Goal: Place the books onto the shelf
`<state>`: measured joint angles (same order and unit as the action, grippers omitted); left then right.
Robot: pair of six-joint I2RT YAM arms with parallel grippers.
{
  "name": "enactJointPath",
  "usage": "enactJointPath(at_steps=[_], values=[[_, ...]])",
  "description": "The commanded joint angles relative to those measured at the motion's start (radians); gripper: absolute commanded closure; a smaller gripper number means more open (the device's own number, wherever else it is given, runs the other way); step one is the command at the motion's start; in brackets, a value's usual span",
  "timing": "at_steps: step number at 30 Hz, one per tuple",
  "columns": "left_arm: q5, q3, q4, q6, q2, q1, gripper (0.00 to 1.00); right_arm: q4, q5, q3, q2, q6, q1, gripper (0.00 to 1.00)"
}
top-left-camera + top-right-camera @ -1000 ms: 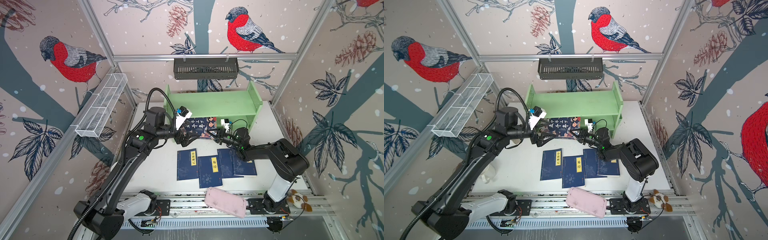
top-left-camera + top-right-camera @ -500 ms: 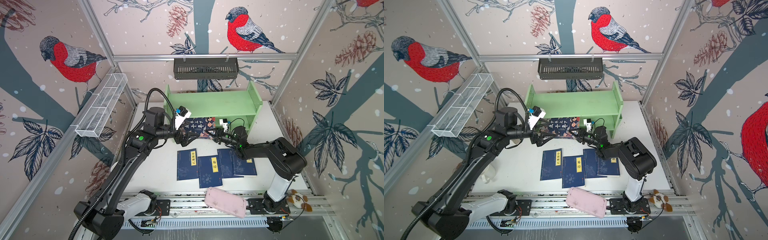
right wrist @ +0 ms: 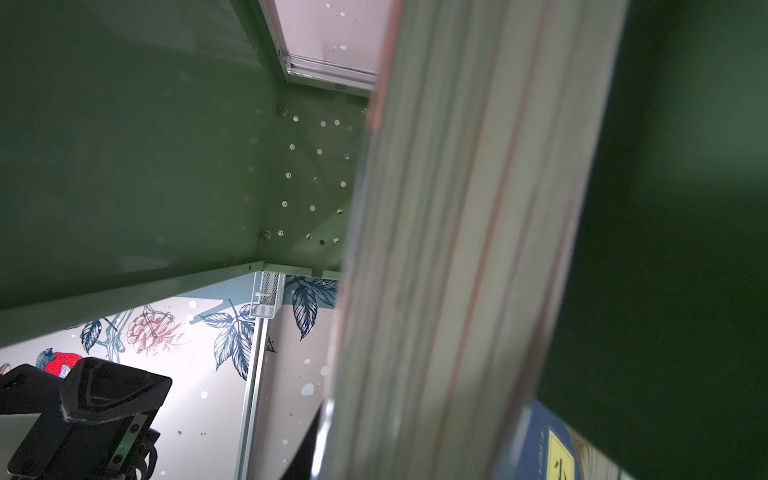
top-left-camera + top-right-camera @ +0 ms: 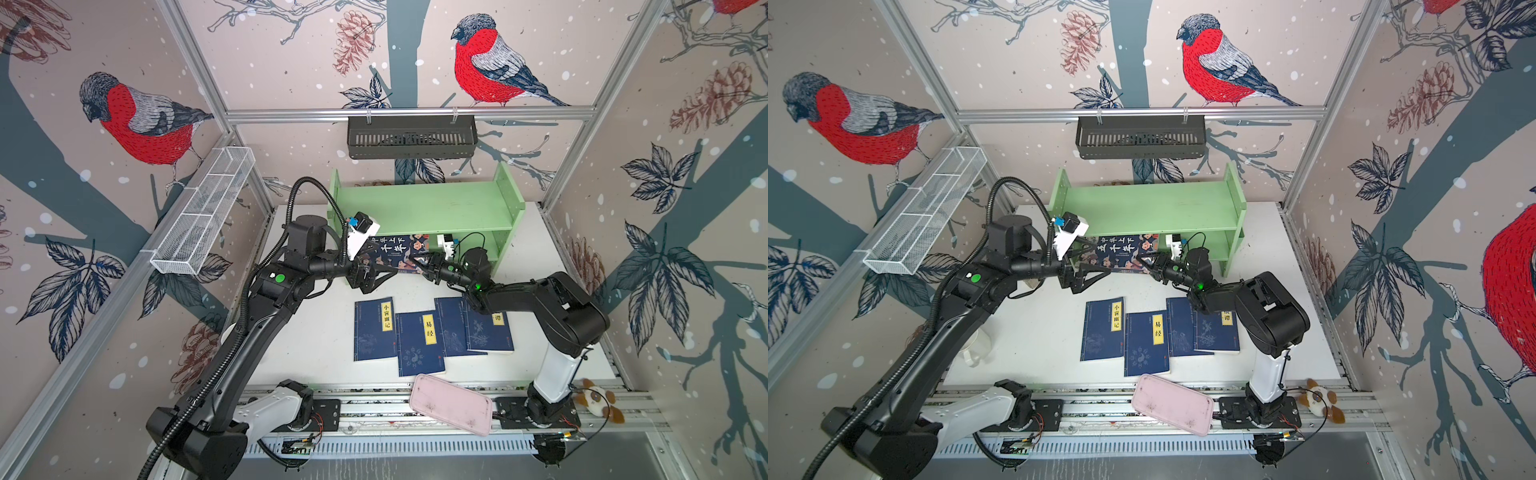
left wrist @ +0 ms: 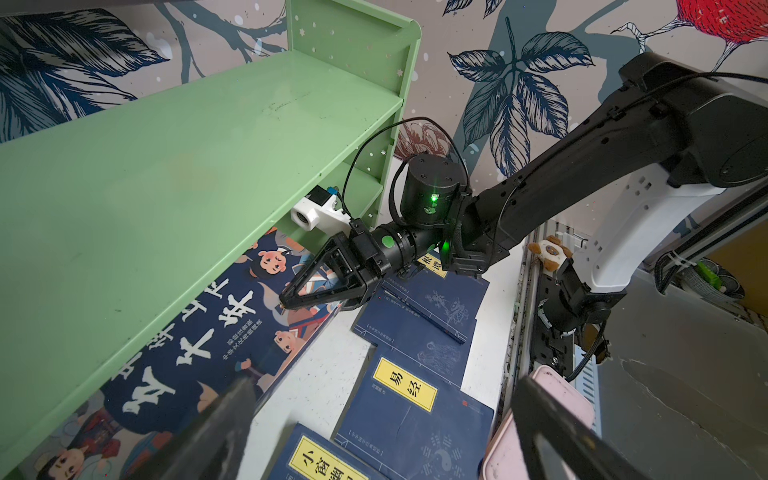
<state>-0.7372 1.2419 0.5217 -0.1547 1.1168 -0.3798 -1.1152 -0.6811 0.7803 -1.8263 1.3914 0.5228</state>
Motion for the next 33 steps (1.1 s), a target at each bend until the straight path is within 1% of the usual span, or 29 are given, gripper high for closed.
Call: enactJointPath(at_steps=[1, 3, 5, 8, 15, 25, 31, 33], values=[[-0.028, -0.004, -0.04, 0.001, -0.006, 0.005, 0.03, -0.152, 0.002, 0.029, -0.01, 0.001, 0.002, 0.72], [-0.032, -0.005, -0.041, 0.003, -0.006, 0.005, 0.03, -0.151, 0.003, 0.035, -0.017, 0.004, 0.0, 0.64], [-0.033, -0.005, -0.041, 0.003, -0.006, 0.007, 0.03, -0.143, 0.005, 0.039, -0.021, 0.004, 0.0, 0.6], [-0.034, -0.008, -0.042, 0.003, -0.008, 0.009, 0.03, -0.133, 0.009, 0.043, -0.024, 0.005, 0.0, 0.52], [-0.037, -0.009, -0.045, 0.006, -0.006, 0.012, 0.03, -0.051, 0.027, 0.039, 0.001, -0.018, 0.001, 0.35], [-0.036, -0.01, -0.048, 0.012, -0.006, 0.013, 0.03, 0.183, 0.074, 0.019, 0.075, -0.085, -0.007, 0.28], [-0.033, -0.016, -0.048, 0.012, -0.014, 0.014, 0.03, 0.212, 0.086, -0.006, 0.095, -0.078, -0.017, 0.26], [-0.033, -0.019, -0.049, 0.013, -0.015, 0.015, 0.03, 0.236, 0.09, -0.003, 0.102, -0.088, -0.017, 0.28]])
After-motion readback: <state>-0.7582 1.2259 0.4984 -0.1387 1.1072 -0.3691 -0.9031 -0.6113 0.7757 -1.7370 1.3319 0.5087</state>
